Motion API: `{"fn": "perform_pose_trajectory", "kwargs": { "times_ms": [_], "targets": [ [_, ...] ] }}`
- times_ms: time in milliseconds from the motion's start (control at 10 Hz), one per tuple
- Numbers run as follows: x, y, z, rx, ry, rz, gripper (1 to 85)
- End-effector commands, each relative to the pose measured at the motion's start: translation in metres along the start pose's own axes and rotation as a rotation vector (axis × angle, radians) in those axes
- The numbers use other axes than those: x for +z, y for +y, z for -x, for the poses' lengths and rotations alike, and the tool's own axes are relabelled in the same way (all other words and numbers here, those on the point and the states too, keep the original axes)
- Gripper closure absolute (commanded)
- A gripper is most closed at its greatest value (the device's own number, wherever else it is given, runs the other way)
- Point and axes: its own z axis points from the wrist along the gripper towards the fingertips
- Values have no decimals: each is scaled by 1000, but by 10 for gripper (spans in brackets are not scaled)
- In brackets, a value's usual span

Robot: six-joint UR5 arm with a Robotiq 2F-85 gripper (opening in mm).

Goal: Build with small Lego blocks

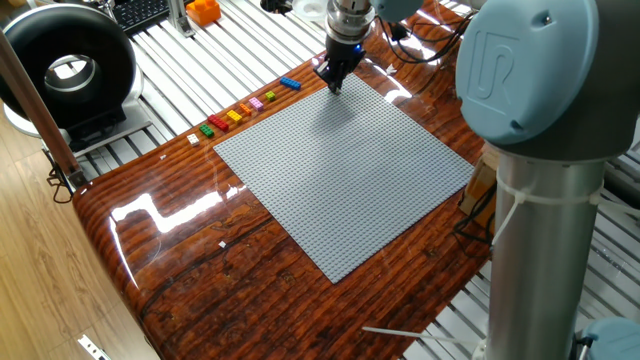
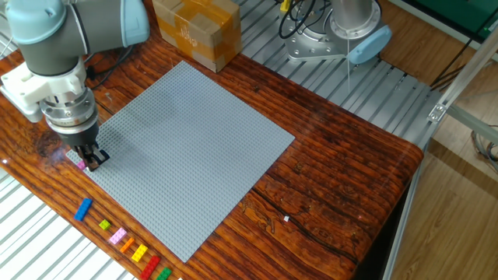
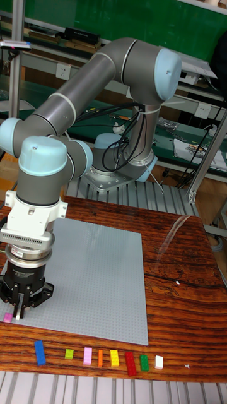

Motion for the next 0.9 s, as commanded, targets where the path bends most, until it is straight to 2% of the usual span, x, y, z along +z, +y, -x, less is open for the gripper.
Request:
{"fn": "perform_pose_trajectory", "kwargs": {
  "times_ms": [0,800],
  "targets": [
    [0,1,1,10,-6,17,847],
    [1,2,2,5,-24,20,847]
  ]
}}
